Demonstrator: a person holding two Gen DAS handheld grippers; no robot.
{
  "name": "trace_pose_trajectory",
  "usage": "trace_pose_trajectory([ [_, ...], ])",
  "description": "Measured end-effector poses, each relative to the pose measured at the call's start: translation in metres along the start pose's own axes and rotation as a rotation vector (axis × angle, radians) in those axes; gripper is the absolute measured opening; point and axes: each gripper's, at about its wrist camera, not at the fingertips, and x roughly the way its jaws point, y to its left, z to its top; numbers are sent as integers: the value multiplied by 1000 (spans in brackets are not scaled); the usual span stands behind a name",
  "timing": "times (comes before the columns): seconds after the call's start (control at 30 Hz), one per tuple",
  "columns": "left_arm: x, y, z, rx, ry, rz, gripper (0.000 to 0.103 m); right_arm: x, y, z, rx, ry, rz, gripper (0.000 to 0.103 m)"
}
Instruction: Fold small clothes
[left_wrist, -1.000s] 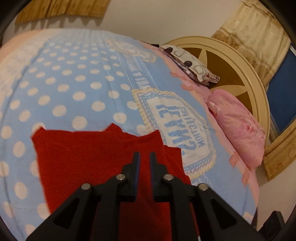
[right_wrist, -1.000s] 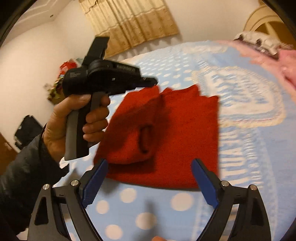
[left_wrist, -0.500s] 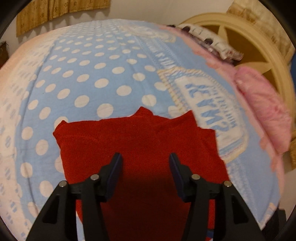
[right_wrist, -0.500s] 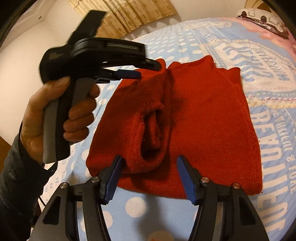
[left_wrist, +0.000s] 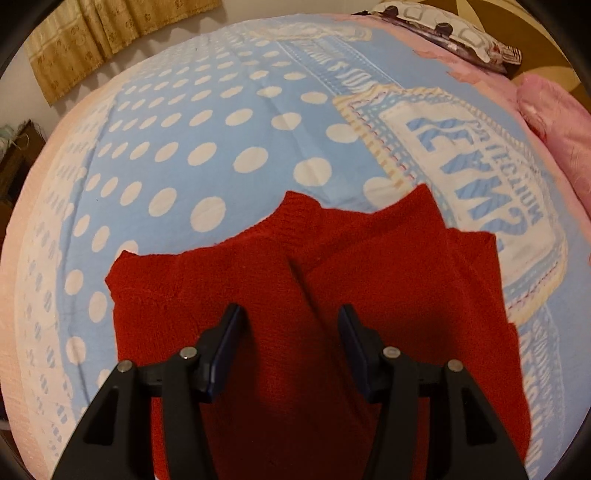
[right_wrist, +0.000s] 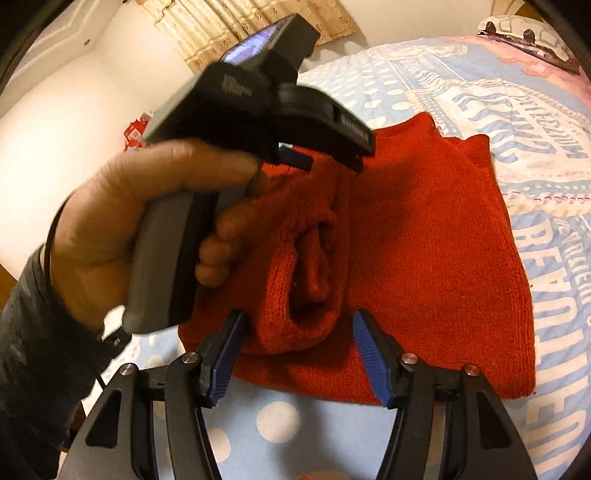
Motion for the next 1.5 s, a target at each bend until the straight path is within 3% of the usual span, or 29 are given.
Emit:
trace_pose_trajectory([
  [0.07,-1,2,-2,14,-13,31,29,0,-6,0,15,-6,8,57],
  [0.1,-2,3,-1,12,-19,31,23,1,-7,0,11,-7,1,37],
  [0.13,-4,7,-1,3,-25,12,13,2,-7,-1,-4,-8,-10,25],
  [0.17,-8,12,-3,-8,-32,-13,11,1,-7,-1,-7,-9,-8,21],
  [0.37,-43,30,-4,-89,-131,-114,10,-22,3,-5,-58,-66,-18,14],
  [0.63,-90,6,9,-63,-253,-225,10,-76,4,-7,-68,-167,-76,12],
  [0.93,-72,-42,16,-17,-219,-299,10,-94,-25,-15,46,-154,-126,11],
  [1.1,-61,-66,13,24,-215,-285,10,-98,-40,-21,100,-130,-134,11],
  [1.3,-64,-74,5,58,-226,-315,24,-92,-58,-27,162,-117,-132,12],
  [1.37,-77,-69,-1,73,-264,-287,48,-96,-59,-29,171,-124,-136,12],
  [1.47,-99,-46,-20,66,-343,-281,67,-102,-60,-31,189,-132,-129,14],
  [1.5,-105,-37,-30,66,-364,-262,69,-108,-59,-33,193,-141,-145,19],
])
